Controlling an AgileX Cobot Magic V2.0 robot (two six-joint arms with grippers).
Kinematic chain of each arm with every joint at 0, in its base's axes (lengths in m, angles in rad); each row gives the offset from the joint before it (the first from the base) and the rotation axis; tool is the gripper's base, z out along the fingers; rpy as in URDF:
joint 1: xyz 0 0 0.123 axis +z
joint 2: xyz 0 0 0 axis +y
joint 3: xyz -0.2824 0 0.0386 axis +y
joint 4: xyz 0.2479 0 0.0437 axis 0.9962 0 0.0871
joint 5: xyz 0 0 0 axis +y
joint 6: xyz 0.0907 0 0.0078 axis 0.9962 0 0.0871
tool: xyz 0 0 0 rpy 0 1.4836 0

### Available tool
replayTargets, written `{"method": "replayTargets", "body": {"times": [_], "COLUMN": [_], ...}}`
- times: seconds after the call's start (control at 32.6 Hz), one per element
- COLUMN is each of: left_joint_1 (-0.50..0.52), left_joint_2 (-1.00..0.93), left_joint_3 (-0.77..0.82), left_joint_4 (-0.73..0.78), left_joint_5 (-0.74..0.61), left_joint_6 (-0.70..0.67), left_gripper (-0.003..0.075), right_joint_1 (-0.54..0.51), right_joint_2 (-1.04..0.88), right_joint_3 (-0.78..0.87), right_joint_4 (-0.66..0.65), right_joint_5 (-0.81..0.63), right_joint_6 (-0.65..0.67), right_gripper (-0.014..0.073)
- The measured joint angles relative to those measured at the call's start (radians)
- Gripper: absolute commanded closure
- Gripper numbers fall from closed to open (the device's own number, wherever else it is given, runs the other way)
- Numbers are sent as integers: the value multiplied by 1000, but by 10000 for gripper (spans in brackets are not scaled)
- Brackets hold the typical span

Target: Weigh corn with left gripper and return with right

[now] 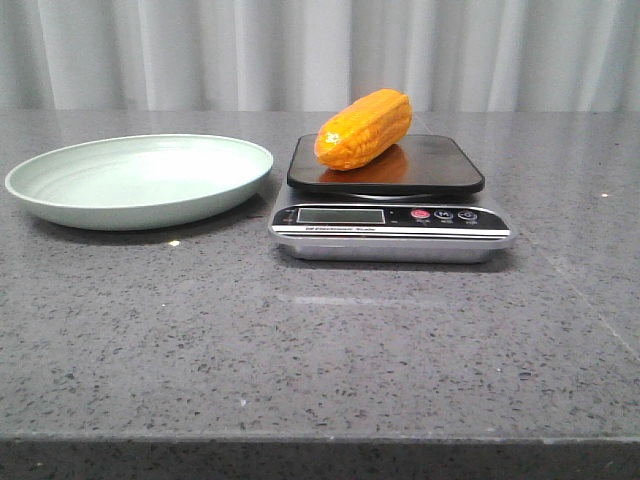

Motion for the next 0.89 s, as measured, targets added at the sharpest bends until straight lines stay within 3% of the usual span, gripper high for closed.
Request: {"method": "replayTargets", "body": {"times": [0.12, 0.18, 0.49, 0.77, 0.89], "left_joint_1": [0, 0, 0, 0, 0], "left_joint_2": [-76, -87, -87, -87, -87], "left_joint_3": [2, 2, 33, 42, 42], "left_joint_4": [2, 3, 5, 5, 5], "left_joint_5": [36, 66, 72, 46, 44], "left_joint_6": [0, 0, 0, 0, 0], "left_gripper": [609, 577, 594, 594, 594], "right_joint_1": [0, 0, 0, 0, 0], "right_joint_2": [0, 0, 0, 207, 323], "right_joint_3": [0, 0, -8, -311, -379], "right_joint_4": [0, 0, 0, 0, 0], "right_joint_5": [0, 0, -110, 145, 177], "right_joint_6": [0, 0, 3, 1, 1], "right_gripper": [421, 421, 421, 421, 421]}}
